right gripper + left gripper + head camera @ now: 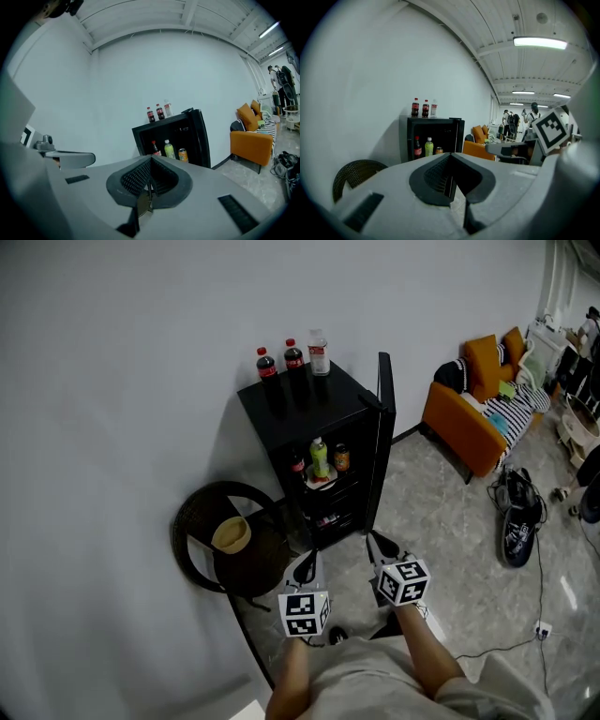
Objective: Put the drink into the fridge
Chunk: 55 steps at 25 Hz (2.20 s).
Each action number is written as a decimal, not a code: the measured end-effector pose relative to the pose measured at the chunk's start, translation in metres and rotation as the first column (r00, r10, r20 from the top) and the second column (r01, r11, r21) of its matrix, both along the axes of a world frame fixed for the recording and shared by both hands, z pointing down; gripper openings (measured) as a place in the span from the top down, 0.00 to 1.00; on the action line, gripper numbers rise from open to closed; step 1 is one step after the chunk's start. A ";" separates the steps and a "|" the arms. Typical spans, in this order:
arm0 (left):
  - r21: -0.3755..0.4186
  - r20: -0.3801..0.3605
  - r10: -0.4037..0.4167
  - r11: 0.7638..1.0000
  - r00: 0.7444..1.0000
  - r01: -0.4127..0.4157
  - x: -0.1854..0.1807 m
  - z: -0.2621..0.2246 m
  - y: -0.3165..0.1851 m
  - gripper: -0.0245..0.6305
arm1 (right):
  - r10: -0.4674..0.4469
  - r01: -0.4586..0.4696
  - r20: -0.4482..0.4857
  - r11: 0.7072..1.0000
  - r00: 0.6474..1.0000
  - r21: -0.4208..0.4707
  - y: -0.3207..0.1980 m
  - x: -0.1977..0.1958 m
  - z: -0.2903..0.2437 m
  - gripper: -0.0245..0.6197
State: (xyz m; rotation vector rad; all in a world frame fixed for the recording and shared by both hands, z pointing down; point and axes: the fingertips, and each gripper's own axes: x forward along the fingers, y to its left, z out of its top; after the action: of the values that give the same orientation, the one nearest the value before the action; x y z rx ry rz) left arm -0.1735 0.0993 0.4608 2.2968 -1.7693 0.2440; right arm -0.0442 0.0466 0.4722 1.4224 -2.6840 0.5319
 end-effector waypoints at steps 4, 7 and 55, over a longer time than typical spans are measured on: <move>-0.040 0.007 0.000 0.999 1.000 0.001 -0.003 0.011 0.007 0.95 | -0.006 0.005 -0.007 1.000 1.000 -0.016 0.005 -0.005 0.008 0.95; -0.044 0.006 -0.008 0.999 1.000 0.008 -0.006 0.014 0.009 0.95 | 0.008 -0.008 -0.015 1.000 1.000 -0.019 0.008 -0.005 0.010 0.95; -0.054 -0.018 0.014 0.998 1.000 -0.015 0.000 0.023 0.000 0.95 | -0.002 0.000 -0.158 1.000 0.987 -0.009 0.014 0.000 0.026 0.95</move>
State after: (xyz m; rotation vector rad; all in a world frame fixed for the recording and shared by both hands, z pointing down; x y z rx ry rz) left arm -0.1731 0.0993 0.4838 2.2678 -1.7167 0.2705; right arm -0.0443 0.0602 0.4980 1.3973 -2.5549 0.4117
